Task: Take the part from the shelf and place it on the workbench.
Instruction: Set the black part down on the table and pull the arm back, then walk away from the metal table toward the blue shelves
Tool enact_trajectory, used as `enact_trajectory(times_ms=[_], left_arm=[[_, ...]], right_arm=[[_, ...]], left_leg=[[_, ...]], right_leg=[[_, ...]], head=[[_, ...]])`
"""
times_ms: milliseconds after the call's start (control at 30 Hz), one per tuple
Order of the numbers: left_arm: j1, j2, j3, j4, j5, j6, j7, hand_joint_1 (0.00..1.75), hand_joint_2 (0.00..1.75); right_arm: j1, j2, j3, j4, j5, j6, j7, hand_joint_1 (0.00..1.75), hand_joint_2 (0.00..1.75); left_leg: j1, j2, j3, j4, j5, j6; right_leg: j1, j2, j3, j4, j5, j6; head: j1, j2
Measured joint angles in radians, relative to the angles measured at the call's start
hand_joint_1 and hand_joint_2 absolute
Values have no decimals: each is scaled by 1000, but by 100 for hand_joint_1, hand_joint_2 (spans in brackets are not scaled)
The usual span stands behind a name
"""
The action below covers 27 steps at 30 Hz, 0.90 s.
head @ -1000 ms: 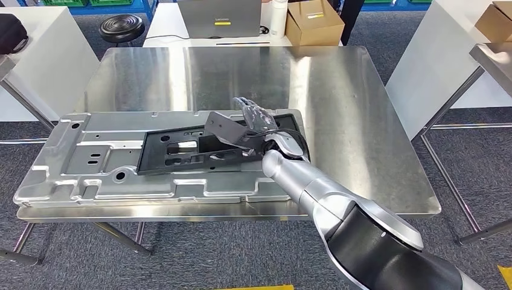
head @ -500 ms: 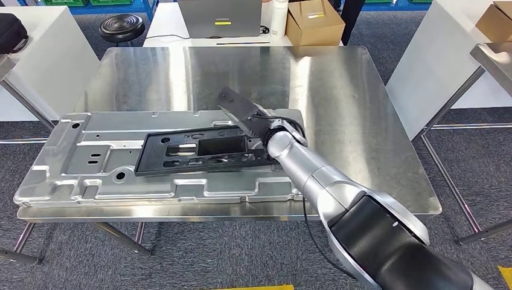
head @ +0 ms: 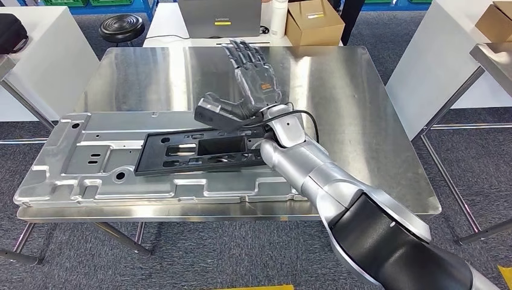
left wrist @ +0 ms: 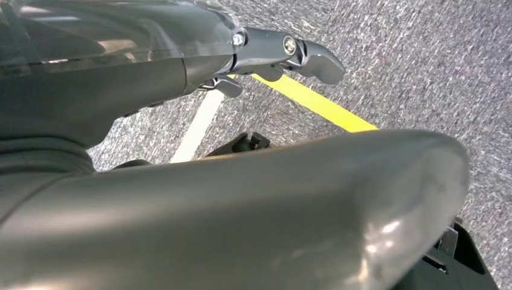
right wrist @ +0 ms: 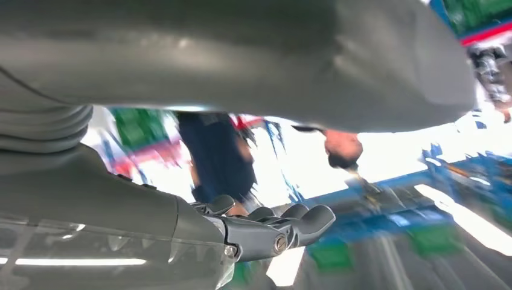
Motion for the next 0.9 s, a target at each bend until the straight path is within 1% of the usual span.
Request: enact_trajectory(times_ms=[67,200,333,567,700,800,900], left_arm=[[-2,0,0,0,3,0,5,0,0],[-4,0,0,0,9,2,8,0,0],[-4,0,0,0,11,5,8,0,0],[-4,1,0,0,20,14,7,0,0],[-4,2,0,0,22,20,7,0,0],[-4,5,0,0,23,21,7,0,0],[-4,6,1,0,23,23,8,0,0]], right_arm=[[14,1,-3,-44,86,10,-6,0,0],[59,11,-11,-146,150,74,-24,0,0],[106,19,-18,-242,181,127,-34,0,0],[171,18,-19,-373,235,159,-42,0,0],[208,12,-19,-442,249,174,-43,0,0],[227,10,-18,-493,255,189,-43,0,0],[234,9,-17,-533,259,199,-41,0,0]], left_leg=[[0,0,0,0,0,0],[1,0,0,0,0,0],[1,-1,0,0,0,0],[-3,-1,-1,2,0,0],[-6,0,-2,5,-1,2],[-7,-1,-5,5,1,6],[-4,-1,-6,1,5,8]], right_leg=[[0,0,0,0,0,0],[0,0,0,0,0,0],[0,0,0,0,0,0],[-4,0,0,-1,1,1],[-7,0,0,-2,3,4],[-9,0,0,-3,5,9],[-5,0,0,-6,7,5]], head=[[0,0],[0,0],[0,0],[-1,0],[-2,0],[-4,0],[-1,0]])
